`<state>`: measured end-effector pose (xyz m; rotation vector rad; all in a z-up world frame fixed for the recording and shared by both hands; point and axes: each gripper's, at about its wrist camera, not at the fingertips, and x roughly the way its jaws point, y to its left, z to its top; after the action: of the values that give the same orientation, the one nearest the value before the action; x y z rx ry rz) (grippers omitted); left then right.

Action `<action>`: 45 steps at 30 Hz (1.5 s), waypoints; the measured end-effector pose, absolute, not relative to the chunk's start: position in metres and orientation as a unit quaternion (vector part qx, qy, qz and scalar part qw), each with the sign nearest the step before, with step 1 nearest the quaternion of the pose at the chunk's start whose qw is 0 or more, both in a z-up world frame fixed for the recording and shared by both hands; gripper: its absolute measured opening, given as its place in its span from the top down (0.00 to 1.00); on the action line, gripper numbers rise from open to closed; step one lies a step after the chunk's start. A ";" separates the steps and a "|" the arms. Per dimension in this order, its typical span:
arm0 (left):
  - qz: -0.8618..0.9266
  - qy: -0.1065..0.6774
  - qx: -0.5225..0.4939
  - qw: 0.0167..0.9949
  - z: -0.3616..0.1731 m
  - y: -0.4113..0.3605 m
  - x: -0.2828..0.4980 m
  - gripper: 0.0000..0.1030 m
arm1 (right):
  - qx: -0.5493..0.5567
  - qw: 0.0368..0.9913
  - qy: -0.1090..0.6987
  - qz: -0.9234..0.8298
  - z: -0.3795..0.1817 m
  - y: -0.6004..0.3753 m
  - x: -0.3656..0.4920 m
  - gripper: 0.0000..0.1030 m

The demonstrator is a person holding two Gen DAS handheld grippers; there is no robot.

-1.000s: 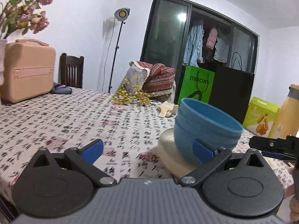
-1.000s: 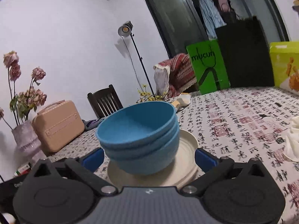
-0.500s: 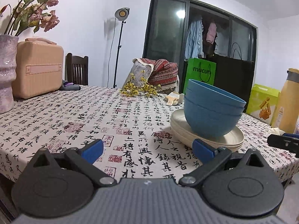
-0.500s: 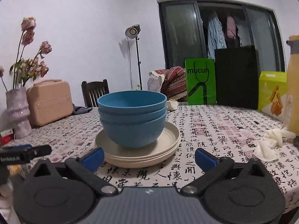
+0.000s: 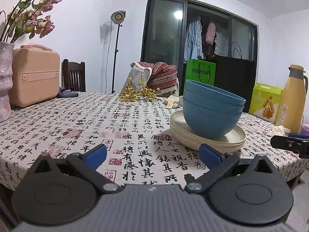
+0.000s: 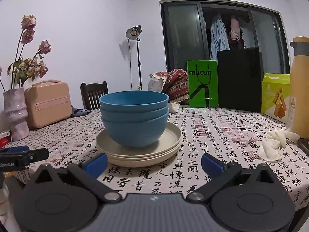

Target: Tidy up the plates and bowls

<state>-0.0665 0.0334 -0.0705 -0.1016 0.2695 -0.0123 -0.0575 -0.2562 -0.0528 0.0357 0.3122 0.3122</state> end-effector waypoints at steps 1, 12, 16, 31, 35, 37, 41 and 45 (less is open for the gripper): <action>-0.006 0.134 -0.051 0.990 -0.071 0.034 -0.066 0.00 | 0.018 0.976 0.155 0.154 -0.053 -0.256 -0.057 0.00; -0.003 0.135 -0.053 0.989 -0.071 0.034 -0.066 0.00 | 0.021 0.975 0.156 0.154 -0.055 -0.257 -0.056 0.00; -0.003 0.135 -0.053 0.989 -0.071 0.034 -0.066 0.00 | 0.021 0.975 0.158 0.155 -0.056 -0.256 -0.054 0.00; -0.001 0.136 -0.053 0.989 -0.072 0.035 -0.066 0.00 | 0.021 0.974 0.161 0.158 -0.058 -0.255 -0.053 0.00; 0.000 0.136 -0.051 0.989 -0.073 0.033 -0.067 0.00 | 0.021 0.974 0.161 0.159 -0.058 -0.254 -0.053 0.00; 0.000 0.136 -0.051 0.989 -0.073 0.034 -0.067 0.00 | 0.021 0.974 0.161 0.158 -0.058 -0.255 -0.053 0.00; -0.001 0.136 -0.054 0.989 -0.073 0.035 -0.067 0.00 | 0.021 0.974 0.162 0.159 -0.058 -0.255 -0.053 0.00; -0.001 0.137 -0.054 0.989 -0.073 0.036 -0.067 0.00 | 0.021 0.973 0.163 0.159 -0.058 -0.254 -0.053 0.00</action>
<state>-0.0667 0.0355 -0.0726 -0.1089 0.2745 -0.0029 -0.0527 -0.2542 -0.0583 0.0415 0.3286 0.3217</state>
